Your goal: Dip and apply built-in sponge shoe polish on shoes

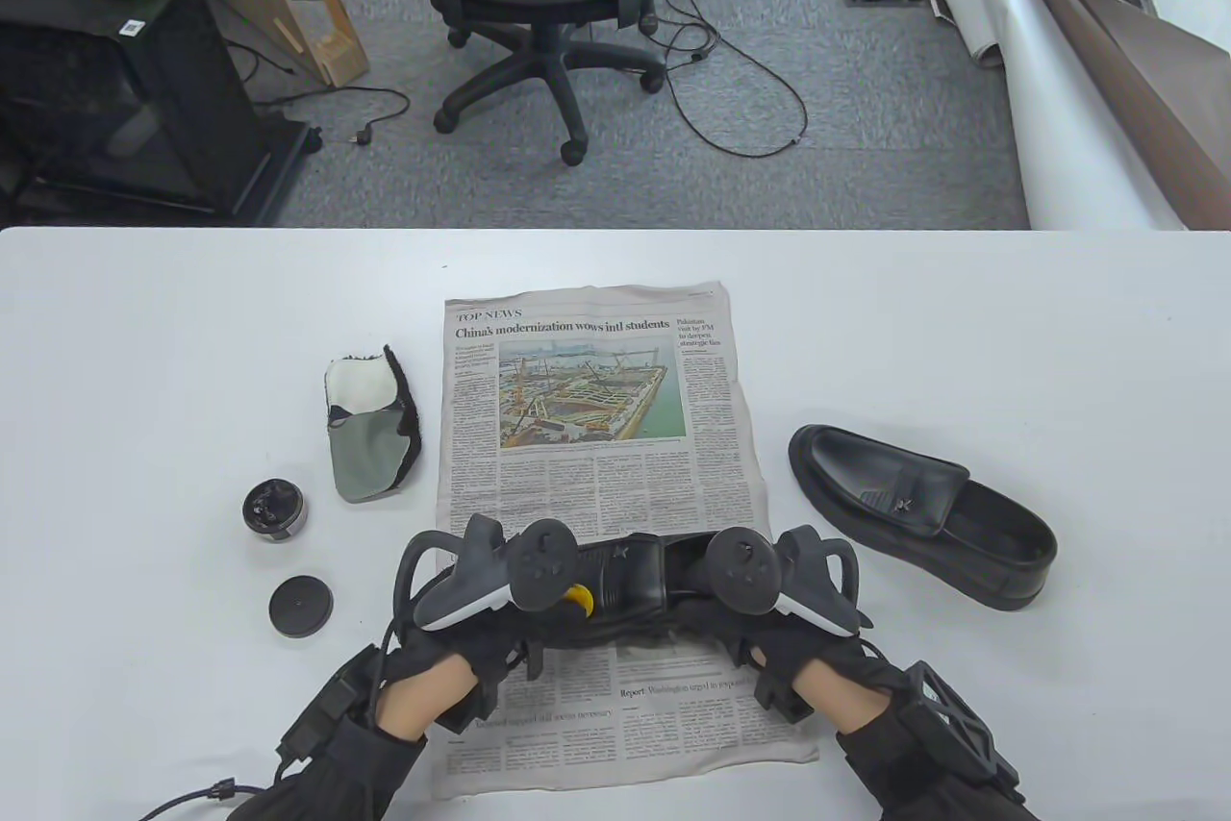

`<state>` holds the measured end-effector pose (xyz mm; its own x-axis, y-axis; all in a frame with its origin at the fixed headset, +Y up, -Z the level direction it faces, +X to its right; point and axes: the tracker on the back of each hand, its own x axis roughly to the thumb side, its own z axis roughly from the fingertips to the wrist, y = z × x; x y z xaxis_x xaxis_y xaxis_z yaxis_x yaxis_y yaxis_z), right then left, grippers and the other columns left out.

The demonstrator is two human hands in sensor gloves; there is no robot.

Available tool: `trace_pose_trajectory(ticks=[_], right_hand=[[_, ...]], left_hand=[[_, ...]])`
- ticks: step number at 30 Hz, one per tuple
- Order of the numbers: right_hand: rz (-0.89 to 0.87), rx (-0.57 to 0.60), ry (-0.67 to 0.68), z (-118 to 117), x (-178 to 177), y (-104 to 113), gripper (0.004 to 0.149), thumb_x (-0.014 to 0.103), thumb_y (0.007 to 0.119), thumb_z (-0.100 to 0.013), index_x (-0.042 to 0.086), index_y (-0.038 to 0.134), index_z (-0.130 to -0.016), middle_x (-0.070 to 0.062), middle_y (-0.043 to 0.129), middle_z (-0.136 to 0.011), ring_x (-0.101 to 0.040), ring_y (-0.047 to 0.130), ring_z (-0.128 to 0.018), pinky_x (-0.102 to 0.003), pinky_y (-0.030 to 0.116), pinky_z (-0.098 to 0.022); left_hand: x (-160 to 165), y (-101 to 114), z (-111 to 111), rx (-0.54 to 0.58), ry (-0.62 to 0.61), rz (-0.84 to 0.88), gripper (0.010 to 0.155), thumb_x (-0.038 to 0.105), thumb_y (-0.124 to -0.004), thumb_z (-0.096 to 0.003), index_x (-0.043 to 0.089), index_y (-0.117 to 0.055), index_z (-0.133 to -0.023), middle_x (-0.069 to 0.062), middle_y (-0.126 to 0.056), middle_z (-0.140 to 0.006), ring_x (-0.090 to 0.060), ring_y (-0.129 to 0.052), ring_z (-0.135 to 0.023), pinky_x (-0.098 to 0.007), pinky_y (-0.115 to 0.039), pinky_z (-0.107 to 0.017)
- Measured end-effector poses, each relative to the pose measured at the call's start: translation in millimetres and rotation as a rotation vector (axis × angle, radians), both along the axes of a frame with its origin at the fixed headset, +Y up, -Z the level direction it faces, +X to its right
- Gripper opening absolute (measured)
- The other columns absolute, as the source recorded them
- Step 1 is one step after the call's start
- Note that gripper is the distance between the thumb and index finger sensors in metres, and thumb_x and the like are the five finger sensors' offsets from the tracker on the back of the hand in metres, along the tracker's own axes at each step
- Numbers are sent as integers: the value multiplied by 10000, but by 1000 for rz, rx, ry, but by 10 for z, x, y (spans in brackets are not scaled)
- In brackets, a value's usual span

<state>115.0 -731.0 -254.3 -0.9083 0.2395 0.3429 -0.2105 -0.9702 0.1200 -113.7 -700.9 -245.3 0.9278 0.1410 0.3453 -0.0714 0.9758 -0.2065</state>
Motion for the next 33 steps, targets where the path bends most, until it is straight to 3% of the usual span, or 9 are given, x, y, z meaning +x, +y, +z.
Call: trace_pose_trajectory(ticks=[7,16,22,26,33], right_hand=[[-13,14,-4,-1,3,-4,433,527,923,-298,247,992,-621,7,1061,-464,56,1101,16,-235,992,-166],[-6,36,-20,6,-6,-5,441,525,922,-300,225,998,-614,-3,1066,-445,58,1096,33,-236,994,-153],[-3,31,-27,6,-7,-4,444,527,922,-299,221,998,-612,-7,1066,-440,56,1093,38,-238,993,-152],[1,24,-27,4,-11,-2,443,526,921,-300,220,998,-610,-6,1066,-440,58,1091,39,-238,993,-152],[-18,36,17,-1,9,-12,440,528,923,-296,228,996,-609,-3,1061,-444,57,1087,39,-235,990,-149]], left_hand=[[-4,-59,-163,98,89,-7,509,522,-934,-382,208,-887,-781,-26,-1066,-596,-9,-1084,-253,-374,-938,-454],[-263,-34,-280,27,235,-90,510,510,-953,-381,193,-896,-777,-40,-1070,-580,-7,-1075,-239,-379,-938,-444],[-322,46,-201,-63,178,-139,511,509,-961,-380,194,-892,-776,-38,-1067,-564,7,-1042,-198,-370,-939,-435],[-259,58,-90,-148,57,-111,510,501,-965,-380,206,-886,-789,-32,-1069,-595,13,-1051,-218,-367,-939,-446],[-13,22,14,-73,52,-26,503,490,-953,-389,204,-880,-797,-33,-1068,-617,8,-1073,-241,-366,-940,-446]])
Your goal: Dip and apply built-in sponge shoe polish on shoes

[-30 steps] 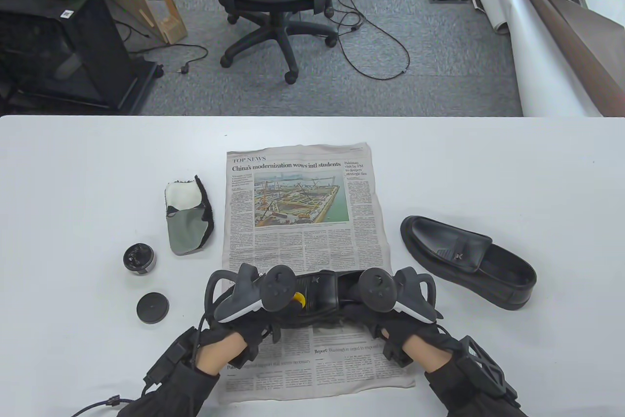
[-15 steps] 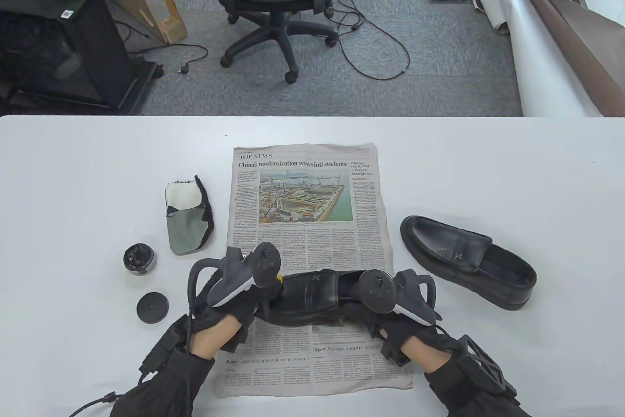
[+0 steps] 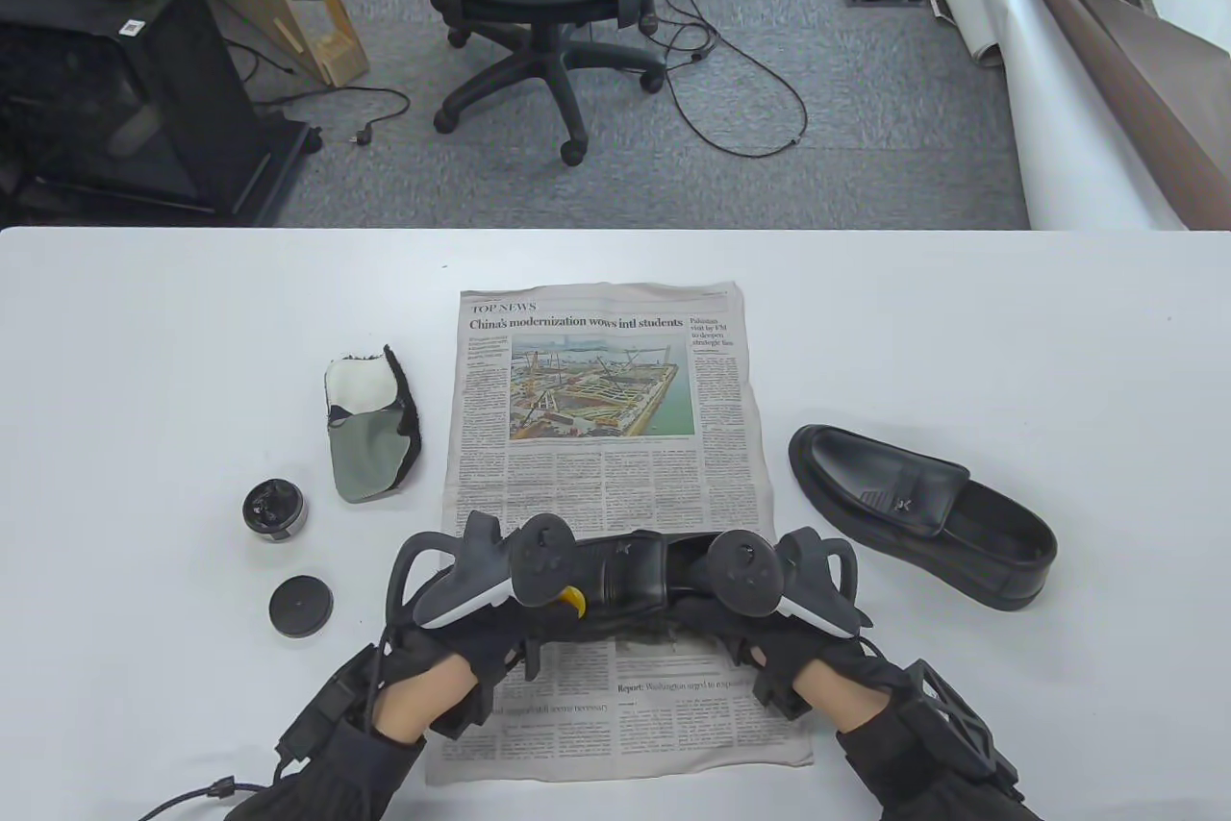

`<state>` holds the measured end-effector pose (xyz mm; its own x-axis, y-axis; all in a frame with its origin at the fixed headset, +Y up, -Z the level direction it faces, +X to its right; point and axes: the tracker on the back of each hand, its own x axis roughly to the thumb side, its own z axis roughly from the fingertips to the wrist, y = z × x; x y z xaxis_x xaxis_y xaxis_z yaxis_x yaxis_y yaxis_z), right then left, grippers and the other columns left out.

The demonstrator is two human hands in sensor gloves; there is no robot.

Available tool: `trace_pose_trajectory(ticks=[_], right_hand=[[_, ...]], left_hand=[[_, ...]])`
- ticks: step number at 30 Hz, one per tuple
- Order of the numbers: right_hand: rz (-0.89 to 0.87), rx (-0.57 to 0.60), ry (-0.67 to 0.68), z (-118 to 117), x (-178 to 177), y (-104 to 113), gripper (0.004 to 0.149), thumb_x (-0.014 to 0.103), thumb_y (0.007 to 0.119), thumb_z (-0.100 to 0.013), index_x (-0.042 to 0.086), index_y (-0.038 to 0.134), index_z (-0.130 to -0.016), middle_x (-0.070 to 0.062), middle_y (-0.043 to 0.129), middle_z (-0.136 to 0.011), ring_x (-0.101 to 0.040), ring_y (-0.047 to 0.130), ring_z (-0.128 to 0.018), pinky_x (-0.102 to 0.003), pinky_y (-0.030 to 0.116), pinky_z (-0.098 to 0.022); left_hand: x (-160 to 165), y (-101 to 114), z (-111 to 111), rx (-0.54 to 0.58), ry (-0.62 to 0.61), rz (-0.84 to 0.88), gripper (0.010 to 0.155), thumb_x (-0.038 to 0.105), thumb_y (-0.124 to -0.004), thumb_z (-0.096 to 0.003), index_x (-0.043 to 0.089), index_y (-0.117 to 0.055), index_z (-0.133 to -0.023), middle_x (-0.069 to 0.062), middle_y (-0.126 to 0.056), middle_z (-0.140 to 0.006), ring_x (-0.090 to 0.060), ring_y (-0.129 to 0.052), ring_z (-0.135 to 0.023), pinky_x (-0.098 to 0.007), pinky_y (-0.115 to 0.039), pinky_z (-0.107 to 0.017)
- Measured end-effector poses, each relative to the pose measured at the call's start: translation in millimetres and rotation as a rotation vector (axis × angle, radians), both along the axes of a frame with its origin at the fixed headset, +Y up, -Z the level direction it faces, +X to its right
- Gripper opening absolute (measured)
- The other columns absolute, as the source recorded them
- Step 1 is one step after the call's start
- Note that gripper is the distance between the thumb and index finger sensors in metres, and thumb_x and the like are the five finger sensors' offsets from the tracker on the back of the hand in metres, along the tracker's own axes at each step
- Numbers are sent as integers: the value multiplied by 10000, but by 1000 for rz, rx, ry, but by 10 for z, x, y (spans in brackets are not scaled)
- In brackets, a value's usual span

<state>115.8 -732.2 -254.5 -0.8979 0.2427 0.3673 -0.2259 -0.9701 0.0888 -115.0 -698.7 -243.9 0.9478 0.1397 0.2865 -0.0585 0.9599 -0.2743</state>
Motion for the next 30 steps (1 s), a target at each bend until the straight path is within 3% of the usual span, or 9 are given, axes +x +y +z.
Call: trace_pose_trajectory(ticks=[9,13,21,30], right_hand=[[-5,11,13,-3,-2,-2,441,530,923,-294,227,997,-606,-3,1063,-437,62,1085,45,-234,991,-143],[-11,14,18,-1,-3,-5,441,531,923,-294,225,999,-603,-4,1064,-434,62,1084,49,-234,990,-140],[-10,15,5,2,-6,-8,446,530,924,-294,217,1001,-603,-9,1067,-429,61,1086,49,-236,991,-140],[-3,14,-6,3,-5,-7,446,530,923,-294,216,1003,-599,-10,1067,-428,60,1086,50,-237,992,-140]], left_hand=[[84,-93,-150,254,131,-89,493,503,-871,-425,194,-863,-809,-33,-1041,-592,-2,-1027,-215,-373,-924,-449],[-7,-146,-305,169,183,-52,497,504,-893,-416,194,-868,-804,-40,-1036,-581,0,-1018,-215,-373,-921,-451],[-238,-107,-343,145,249,-120,493,518,-923,-404,187,-899,-769,-41,-1056,-530,11,-1024,-181,-365,-940,-422],[-227,42,-119,39,106,-147,489,514,-938,-396,209,-896,-776,-32,-1075,-561,26,-1053,-199,-357,-951,-422]])
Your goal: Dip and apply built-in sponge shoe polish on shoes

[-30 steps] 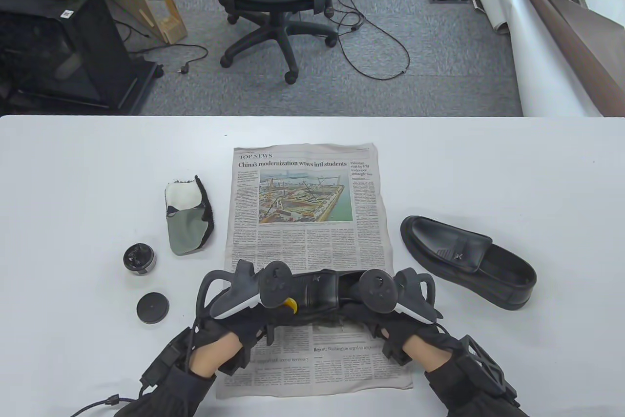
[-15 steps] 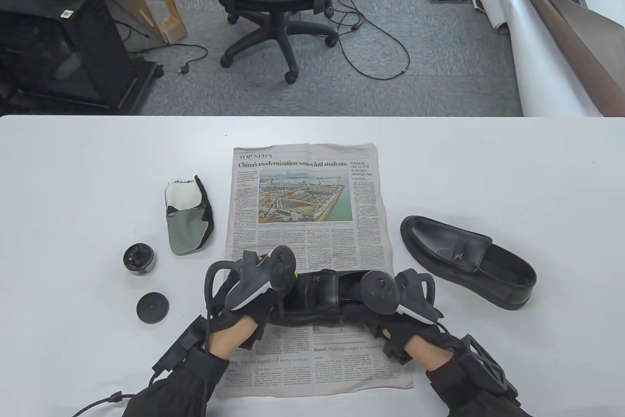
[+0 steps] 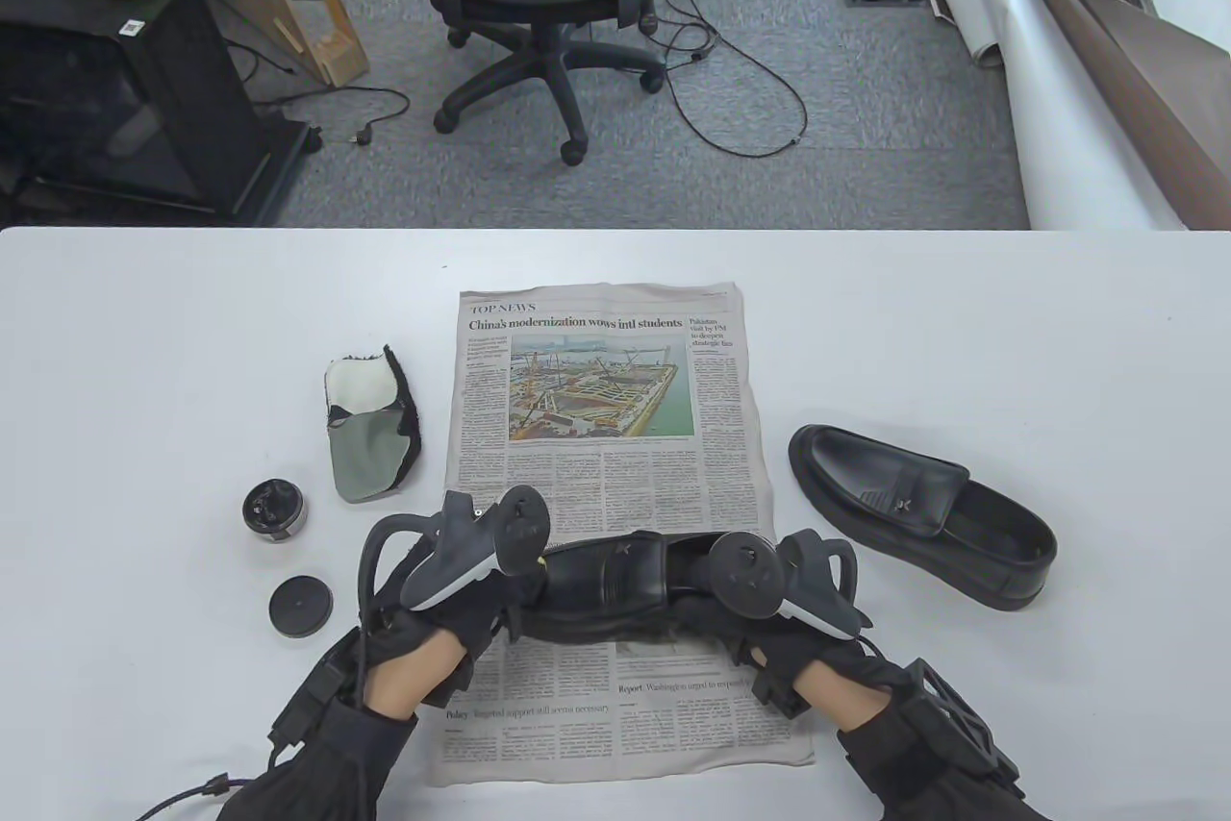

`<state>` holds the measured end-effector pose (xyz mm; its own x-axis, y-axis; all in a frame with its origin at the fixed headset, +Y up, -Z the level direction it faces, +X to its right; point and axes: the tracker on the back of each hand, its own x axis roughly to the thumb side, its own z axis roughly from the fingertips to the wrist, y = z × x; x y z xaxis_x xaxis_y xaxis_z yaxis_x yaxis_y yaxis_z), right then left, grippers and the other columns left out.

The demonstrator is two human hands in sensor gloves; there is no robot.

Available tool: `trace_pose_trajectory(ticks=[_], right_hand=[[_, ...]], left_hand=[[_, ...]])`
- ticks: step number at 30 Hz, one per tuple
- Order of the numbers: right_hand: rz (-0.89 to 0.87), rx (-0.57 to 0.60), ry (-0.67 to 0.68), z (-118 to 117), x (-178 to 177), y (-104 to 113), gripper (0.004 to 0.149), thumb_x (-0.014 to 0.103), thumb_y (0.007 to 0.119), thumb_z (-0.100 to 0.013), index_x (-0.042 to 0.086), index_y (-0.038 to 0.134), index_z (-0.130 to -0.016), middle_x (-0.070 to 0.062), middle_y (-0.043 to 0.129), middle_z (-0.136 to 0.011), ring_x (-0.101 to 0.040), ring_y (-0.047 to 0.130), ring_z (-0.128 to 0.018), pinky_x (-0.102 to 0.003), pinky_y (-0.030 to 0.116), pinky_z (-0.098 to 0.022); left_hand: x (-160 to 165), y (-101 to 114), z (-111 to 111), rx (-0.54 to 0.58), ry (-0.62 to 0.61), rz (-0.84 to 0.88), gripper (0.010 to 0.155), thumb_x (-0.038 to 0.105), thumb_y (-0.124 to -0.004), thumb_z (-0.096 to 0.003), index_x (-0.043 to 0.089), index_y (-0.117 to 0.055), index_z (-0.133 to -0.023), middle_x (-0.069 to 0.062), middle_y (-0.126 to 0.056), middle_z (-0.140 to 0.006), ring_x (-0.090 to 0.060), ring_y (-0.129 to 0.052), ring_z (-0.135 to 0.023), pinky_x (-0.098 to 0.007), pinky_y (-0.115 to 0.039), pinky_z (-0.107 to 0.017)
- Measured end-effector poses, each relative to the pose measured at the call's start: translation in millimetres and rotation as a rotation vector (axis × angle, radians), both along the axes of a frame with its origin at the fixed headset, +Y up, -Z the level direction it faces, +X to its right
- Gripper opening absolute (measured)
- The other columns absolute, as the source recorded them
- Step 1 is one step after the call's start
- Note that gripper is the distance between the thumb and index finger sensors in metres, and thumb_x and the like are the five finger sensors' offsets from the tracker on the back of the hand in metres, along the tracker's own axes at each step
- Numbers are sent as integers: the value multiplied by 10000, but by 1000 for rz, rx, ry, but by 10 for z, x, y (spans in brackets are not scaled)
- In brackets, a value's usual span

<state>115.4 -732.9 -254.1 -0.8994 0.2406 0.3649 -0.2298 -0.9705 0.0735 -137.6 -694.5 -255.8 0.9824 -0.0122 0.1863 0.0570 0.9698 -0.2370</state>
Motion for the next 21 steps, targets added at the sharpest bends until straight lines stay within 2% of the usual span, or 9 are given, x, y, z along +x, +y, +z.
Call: trace_pose_trajectory(ticks=[3,6,13,17,21], right_hand=[[1,-6,1,-1,2,1,448,532,922,-293,217,1001,-602,-8,1067,-432,59,1087,46,-238,992,-143],[1,-1,4,1,3,0,446,533,920,-294,222,999,-602,-5,1066,-434,61,1087,46,-236,992,-143],[-1,-5,19,-6,5,-2,446,535,920,-293,227,996,-606,-3,1064,-440,61,1087,42,-235,992,-146],[-3,-9,29,-10,5,-4,446,534,920,-294,226,996,-606,-3,1063,-442,62,1087,41,-236,992,-147],[-4,-8,35,-10,6,-4,447,535,920,-293,225,997,-606,-4,1064,-443,62,1088,40,-237,992,-145]], left_hand=[[81,-5,108,-57,-49,47,496,500,-934,-397,199,-888,-789,-36,-1087,-581,41,-1074,-192,-343,-964,-413],[177,-17,172,-51,-76,67,503,481,-941,-394,196,-875,-803,-42,-1089,-610,42,-1091,-204,-336,-967,-411],[370,-41,202,84,-74,142,499,481,-926,-402,201,-859,-809,-40,-1071,-618,30,-1082,-224,-342,-951,-429],[380,-85,117,178,-56,177,492,496,-906,-410,221,-847,-814,-30,-1051,-618,14,-1060,-232,-355,-929,-454],[413,-139,18,283,-74,114,493,514,-897,-406,215,-869,-797,-19,-1069,-571,18,-1060,-199,-354,-941,-441]])
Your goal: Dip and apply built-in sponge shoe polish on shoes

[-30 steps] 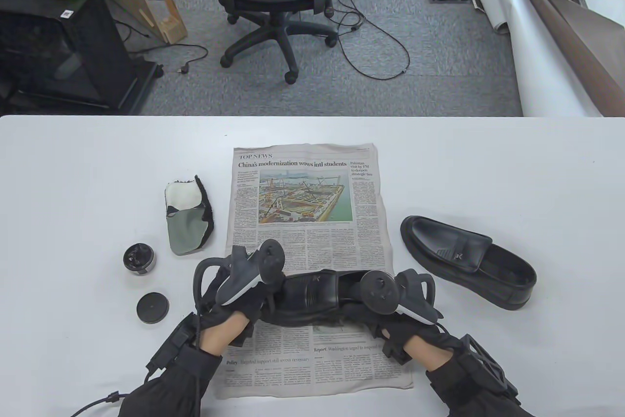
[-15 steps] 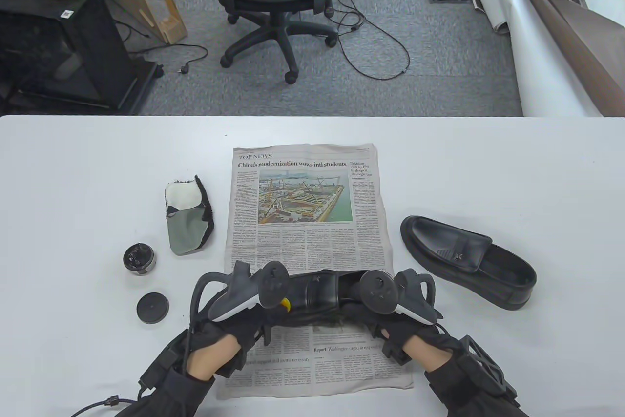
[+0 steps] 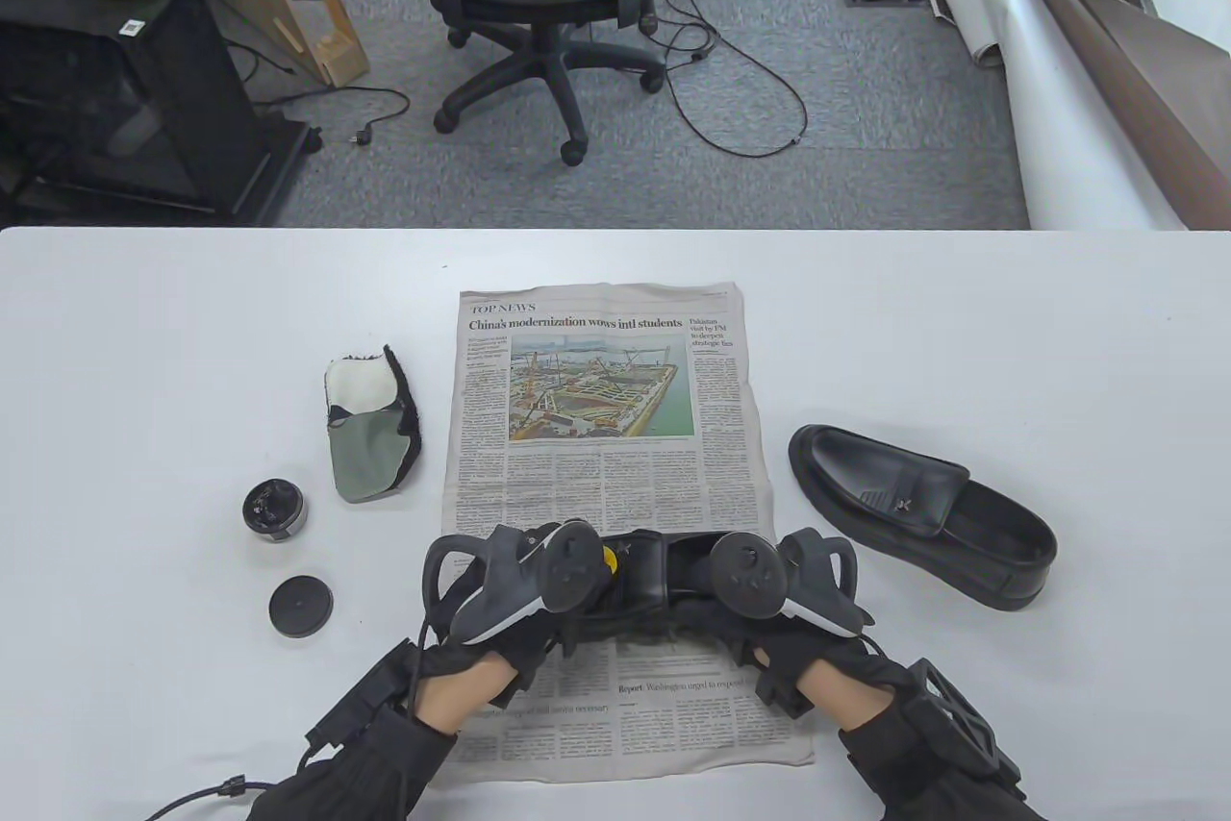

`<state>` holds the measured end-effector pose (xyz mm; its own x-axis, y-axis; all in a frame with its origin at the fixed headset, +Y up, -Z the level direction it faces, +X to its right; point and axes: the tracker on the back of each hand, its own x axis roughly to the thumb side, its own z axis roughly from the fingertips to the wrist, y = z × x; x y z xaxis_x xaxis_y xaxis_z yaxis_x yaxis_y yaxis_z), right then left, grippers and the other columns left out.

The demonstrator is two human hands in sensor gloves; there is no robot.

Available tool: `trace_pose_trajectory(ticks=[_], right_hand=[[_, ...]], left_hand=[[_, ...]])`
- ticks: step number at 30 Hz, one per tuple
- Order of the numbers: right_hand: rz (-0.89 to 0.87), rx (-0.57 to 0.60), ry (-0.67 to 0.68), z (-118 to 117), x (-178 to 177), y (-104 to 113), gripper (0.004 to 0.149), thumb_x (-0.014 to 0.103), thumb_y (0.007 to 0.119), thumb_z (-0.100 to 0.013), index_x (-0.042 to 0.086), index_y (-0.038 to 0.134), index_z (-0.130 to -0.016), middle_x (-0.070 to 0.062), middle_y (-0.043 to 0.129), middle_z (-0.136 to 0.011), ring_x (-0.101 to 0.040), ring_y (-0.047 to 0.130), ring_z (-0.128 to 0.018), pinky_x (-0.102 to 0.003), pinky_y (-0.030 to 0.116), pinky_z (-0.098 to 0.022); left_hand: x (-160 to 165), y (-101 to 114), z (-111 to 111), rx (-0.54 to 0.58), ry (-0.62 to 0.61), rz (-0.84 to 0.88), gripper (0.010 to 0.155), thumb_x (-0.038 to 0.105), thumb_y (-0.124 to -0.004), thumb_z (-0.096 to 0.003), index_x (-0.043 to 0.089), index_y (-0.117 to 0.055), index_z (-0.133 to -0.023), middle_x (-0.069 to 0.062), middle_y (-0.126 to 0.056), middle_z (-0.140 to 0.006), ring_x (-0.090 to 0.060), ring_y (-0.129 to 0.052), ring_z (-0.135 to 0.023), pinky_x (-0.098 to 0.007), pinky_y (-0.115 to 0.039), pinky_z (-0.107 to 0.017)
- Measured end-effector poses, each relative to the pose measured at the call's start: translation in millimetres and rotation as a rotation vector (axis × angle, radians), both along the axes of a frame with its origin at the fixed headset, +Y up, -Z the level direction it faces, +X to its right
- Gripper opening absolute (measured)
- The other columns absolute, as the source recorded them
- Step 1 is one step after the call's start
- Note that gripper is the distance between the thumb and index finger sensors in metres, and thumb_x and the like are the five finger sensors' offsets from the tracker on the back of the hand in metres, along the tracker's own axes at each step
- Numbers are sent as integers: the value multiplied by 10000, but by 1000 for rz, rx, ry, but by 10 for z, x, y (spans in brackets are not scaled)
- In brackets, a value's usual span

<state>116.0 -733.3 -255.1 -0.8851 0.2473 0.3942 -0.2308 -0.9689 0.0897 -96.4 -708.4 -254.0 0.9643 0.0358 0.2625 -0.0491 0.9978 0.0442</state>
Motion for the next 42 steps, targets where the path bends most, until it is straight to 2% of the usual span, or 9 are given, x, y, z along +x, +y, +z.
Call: trace_pose_trajectory(ticks=[11,15,20,26,29,31,32,38,42], right_hand=[[-3,1,1,0,1,-2,446,534,920,-294,223,999,-605,-7,1065,-439,60,1089,42,-237,992,-143],[-2,2,-8,4,2,-3,447,534,919,-295,222,998,-605,-8,1064,-441,59,1090,40,-237,992,-145],[6,-9,-21,-3,-2,0,447,535,919,-295,222,998,-605,-7,1065,-439,58,1090,40,-239,992,-145],[11,-10,-22,-4,-6,2,449,537,918,-295,223,998,-605,-5,1064,-441,58,1090,37,-239,992,-150],[13,-10,-24,-2,-8,4,448,537,918,-295,224,998,-606,-5,1064,-444,57,1091,33,-239,992,-152],[14,-8,-26,0,-9,4,447,537,917,-296,226,998,-606,-5,1064,-444,54,1092,34,-240,992,-153],[14,-9,-28,-2,-8,4,449,537,918,-294,225,997,-607,-5,1064,-444,55,1092,33,-241,992,-154],[14,-9,-28,-4,-11,5,447,538,917,-295,226,998,-605,-4,1064,-443,56,1092,33,-239,992,-153],[12,-10,-23,-5,-11,5,446,537,918,-293,228,997,-605,-4,1064,-444,56,1092,34,-239,992,-153]], left_hand=[[-186,-99,-262,-96,88,26,492,516,-912,-401,210,-884,-784,-23,-1070,-543,23,-1051,-190,-356,-943,-439],[-261,-91,-290,-63,130,-65,488,518,-921,-398,205,-893,-771,-29,-1072,-523,19,-1048,-178,-358,-943,-434],[-404,0,-263,-142,143,-99,481,516,-931,-399,209,-895,-767,-37,-1064,-524,9,-1048,-188,-363,-932,-451],[-497,102,-155,-280,49,-122,488,526,-944,-385,232,-881,-769,-23,-1064,-551,10,-1068,-220,-359,-930,-467],[-425,139,-83,-310,-44,-134,491,522,-954,-377,239,-881,-772,-17,-1075,-568,16,-1096,-245,-353,-939,-464],[-391,141,-53,-324,-64,-111,489,515,-960,-372,243,-883,-772,-20,-1080,-578,12,-1109,-256,-353,-941,-460],[-306,128,-2,-358,-118,-71,489,511,-964,-372,245,-883,-774,-21,-1082,-589,9,-1118,-266,-353,-943,-458],[-82,143,137,-338,-201,-12,492,496,-974,-367,254,-876,-783,-18,-1083,-619,10,-1127,-278,-350,-945,-454],[44,138,181,-246,-194,-25,486,501,-962,-373,252,-875,-781,-16,-1083,-613,14,-1123,-272,-349,-946,-450]])
